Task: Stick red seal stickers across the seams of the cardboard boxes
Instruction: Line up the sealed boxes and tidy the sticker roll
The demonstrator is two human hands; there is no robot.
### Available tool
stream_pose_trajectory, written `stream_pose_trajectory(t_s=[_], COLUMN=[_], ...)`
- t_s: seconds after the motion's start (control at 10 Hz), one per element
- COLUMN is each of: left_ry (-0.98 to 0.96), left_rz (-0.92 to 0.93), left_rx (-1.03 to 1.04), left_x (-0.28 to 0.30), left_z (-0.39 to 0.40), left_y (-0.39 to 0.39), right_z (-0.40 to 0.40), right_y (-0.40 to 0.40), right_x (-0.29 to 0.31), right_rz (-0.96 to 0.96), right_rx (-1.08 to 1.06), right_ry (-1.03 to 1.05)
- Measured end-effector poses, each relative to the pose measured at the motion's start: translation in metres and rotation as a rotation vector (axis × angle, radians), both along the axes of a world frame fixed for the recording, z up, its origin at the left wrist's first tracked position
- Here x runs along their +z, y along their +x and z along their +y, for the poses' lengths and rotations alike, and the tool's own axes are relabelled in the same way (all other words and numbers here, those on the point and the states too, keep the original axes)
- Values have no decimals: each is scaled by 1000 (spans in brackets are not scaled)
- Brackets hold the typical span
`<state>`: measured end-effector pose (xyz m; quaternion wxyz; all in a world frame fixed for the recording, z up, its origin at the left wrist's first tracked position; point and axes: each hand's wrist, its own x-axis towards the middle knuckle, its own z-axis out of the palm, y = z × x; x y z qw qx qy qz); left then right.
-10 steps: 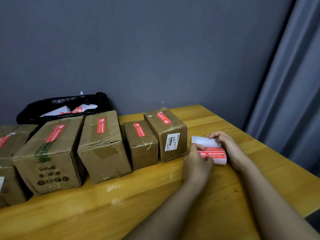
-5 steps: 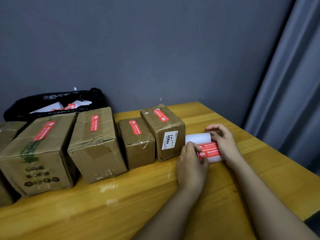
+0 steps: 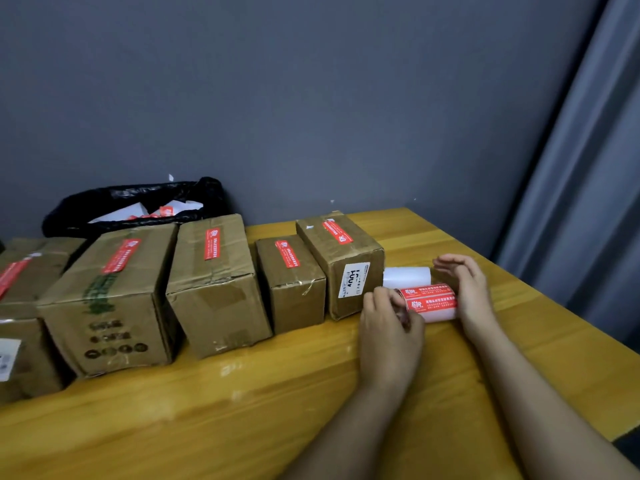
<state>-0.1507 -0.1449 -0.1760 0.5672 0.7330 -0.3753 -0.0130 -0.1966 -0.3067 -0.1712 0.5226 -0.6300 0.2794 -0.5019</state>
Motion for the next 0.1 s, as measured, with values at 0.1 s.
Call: stream_pose_trajectory(t_s=[0.1], left_ry=[-40], left_rz=[-64], left_rx=[10], left_x=[8], left_z=[14], left_y=[-1], right_z=[6], right_y=[-6], right_x=[1], right_rz=[44], right_rx=[-158], right_ry=[-107])
